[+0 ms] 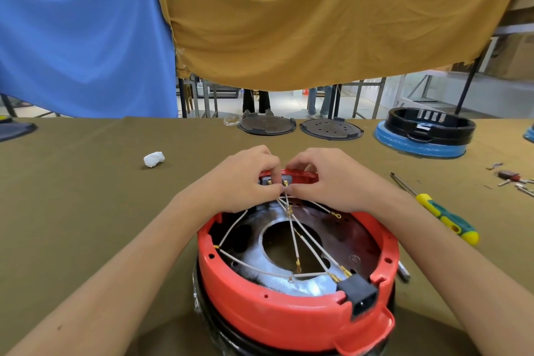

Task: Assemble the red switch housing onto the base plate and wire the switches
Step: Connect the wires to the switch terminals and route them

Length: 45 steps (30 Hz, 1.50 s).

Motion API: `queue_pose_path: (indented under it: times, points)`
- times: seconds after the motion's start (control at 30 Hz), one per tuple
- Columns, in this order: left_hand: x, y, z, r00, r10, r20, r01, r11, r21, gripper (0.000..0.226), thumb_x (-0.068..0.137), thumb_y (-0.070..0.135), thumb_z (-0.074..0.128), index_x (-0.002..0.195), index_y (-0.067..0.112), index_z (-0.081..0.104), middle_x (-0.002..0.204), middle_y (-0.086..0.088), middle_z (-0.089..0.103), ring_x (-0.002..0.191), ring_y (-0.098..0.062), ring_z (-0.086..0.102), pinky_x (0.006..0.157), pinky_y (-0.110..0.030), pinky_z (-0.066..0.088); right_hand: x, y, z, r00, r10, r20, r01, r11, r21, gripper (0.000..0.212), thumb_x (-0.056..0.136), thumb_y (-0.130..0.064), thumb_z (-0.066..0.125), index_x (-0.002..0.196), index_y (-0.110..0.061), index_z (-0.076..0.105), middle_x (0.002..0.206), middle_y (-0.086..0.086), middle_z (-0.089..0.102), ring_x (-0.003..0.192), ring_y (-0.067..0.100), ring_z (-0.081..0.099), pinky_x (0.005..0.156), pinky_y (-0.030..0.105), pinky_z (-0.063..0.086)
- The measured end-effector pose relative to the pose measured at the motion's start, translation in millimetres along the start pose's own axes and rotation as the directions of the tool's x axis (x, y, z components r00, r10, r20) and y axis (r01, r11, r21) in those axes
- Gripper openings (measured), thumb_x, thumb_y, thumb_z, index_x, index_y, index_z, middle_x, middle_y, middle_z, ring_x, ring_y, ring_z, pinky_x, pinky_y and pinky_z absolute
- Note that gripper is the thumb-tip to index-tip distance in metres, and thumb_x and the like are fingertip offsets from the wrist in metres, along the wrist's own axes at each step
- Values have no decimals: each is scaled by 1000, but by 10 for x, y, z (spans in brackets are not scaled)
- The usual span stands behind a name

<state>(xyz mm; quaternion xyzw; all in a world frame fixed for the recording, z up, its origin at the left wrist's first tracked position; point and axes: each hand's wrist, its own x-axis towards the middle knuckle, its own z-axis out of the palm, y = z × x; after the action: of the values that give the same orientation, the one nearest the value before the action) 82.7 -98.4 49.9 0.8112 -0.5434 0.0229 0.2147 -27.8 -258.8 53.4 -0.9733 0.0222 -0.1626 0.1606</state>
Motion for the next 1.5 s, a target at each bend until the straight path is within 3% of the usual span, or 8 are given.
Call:
queue_pose_path:
  times: [0.17,0.3,0.4,0.6,0.97,1.3,1.4,1.5]
  points:
    - [28,-19,23,1000,2,-13,-2,999,43,20,92,39,61,75,35,51,96,11,48,84,-8,49,71,-29,33,62,-9,-1,1000,4,16,-3,999,-38,33,88,-43,68,113,-21,68,103,-6,66,89,9,59,75,23,47]
    - [3,-38,17,998,6,-69,-9,999,-40,12,86,32,68,86,33,56,94,12,58,86,-6,56,76,-31,46,46,32,27,1000,1,-7,-1,1000,-3,36,88,-41,69,118,-22,67,104,-9,64,91,7,58,74,20,43]
    - [-38,-53,7,998,-38,-50,29,986,-165,27,82,28,70,105,31,56,103,14,65,92,-1,63,81,-26,53,28,44,40,1000,15,2,-15,999,50,49,88,-42,69,132,-25,59,109,-10,61,97,7,59,83,21,44]
    - [-53,-53,-1,994,-104,-35,99,989,-105,32,84,29,68,116,30,62,103,13,67,91,-5,65,85,-33,54,45,57,44,1000,11,6,-11,999,50,28,88,-39,68,114,-29,69,89,-20,62,81,-5,57,68,10,42]
    - [-66,-78,-58,994,-111,17,112,981,-156,40,88,30,68,128,29,60,119,12,66,106,-5,63,97,-36,51,38,40,55,1000,-18,7,18,1000,1,40,90,-47,66,125,-29,64,102,-10,65,90,7,57,76,25,44]
    - [-84,-153,-48,995,-94,37,100,978,-185,37,90,25,69,126,29,63,113,14,68,103,-5,65,95,-40,51,71,-7,60,1000,-8,2,9,998,-68,33,92,-45,63,117,-25,68,98,-5,63,89,14,56,77,32,46]
    - [-88,-163,-40,994,-106,31,110,968,-228,42,88,25,70,129,25,62,119,13,68,110,-3,64,100,-37,50,63,8,76,1000,-8,-1,8,995,-98,35,92,-46,62,119,-24,67,101,-3,64,90,15,56,79,32,45]
    - [-110,-193,-64,987,-133,88,155,924,-349,48,92,16,68,138,23,54,133,11,62,120,4,57,105,-20,43,30,40,45,999,43,-12,-42,997,70,37,93,-46,62,124,-27,66,107,-9,68,95,8,60,84,25,46]
